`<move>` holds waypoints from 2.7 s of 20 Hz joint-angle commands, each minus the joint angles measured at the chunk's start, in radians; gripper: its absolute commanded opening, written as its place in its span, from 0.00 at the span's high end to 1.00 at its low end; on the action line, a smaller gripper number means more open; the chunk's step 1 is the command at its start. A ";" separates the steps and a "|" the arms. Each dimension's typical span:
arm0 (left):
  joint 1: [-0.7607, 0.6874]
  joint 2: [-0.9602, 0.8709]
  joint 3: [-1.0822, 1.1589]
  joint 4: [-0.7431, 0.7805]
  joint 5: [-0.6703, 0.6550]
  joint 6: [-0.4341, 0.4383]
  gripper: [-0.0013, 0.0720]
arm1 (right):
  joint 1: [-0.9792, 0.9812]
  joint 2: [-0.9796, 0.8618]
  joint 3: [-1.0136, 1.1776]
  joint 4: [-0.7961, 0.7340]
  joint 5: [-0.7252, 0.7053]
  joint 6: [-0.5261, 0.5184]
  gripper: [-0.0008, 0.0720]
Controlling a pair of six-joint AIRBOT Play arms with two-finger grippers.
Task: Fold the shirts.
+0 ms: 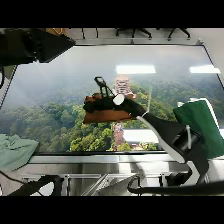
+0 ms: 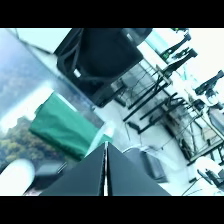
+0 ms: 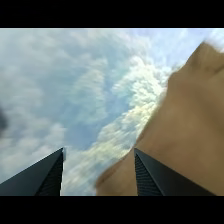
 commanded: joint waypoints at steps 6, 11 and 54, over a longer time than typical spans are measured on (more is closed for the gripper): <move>0.119 0.203 -0.204 -0.032 -0.012 0.029 0.96 | -0.176 0.126 0.002 -0.064 0.224 0.037 0.32; 0.209 0.268 -0.212 -0.031 -0.040 0.033 0.96 | -0.515 0.194 0.000 -0.467 0.597 0.344 0.09; -0.033 0.201 -0.212 -0.031 -0.129 0.087 0.96 | -1.509 0.620 0.211 -0.513 1.277 0.547 0.97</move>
